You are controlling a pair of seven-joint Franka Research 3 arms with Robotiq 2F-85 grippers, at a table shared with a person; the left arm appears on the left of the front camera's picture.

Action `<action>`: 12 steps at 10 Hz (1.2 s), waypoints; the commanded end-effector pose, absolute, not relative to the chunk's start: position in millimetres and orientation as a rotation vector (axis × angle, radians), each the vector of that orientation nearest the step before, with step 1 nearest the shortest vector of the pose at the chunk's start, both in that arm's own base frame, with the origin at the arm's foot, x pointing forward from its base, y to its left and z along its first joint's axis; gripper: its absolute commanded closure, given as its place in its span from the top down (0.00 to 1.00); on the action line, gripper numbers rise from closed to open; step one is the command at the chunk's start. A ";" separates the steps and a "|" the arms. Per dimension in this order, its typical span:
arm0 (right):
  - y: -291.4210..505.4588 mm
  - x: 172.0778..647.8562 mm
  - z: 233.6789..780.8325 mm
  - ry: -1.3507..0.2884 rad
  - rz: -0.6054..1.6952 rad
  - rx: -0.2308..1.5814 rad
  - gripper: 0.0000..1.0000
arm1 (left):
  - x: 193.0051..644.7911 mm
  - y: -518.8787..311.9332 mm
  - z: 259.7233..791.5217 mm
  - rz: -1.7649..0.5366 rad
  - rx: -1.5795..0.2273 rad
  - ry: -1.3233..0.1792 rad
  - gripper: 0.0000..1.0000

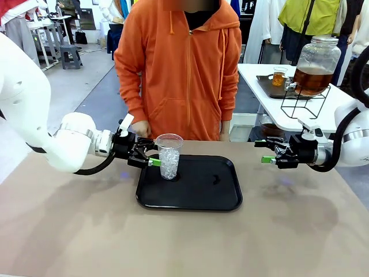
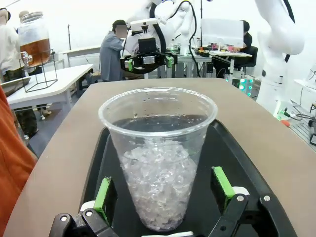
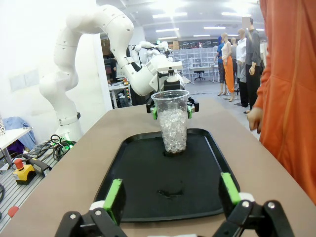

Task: Pour the drink into the iced cup.
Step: Pick up the iced cup indicated by the human and present it to them.

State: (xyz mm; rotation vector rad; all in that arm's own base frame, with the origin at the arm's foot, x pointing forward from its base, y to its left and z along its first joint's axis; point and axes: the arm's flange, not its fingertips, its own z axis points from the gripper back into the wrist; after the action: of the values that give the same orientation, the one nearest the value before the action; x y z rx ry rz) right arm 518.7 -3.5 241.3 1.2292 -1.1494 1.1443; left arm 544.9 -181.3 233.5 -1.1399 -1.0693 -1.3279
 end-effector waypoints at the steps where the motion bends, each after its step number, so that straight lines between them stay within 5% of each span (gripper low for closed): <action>1: -2.9 519.5 244.0 -1.158 1.145 1.229 1.00 | 545.2 -184.8 232.6 -1.356 -1.155 -1.071 1.00; 12: -2.9 519.5 244.0 -1.158 1.145 1.229 1.00 | 552.9 -216.6 229.2 -1.348 -1.151 -1.024 1.00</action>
State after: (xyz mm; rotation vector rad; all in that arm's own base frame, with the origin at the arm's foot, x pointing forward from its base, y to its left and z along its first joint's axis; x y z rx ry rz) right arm 518.7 -3.5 241.3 1.2292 -1.1494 1.1442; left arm 547.2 -211.1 228.9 -1.1516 -1.0424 -1.3632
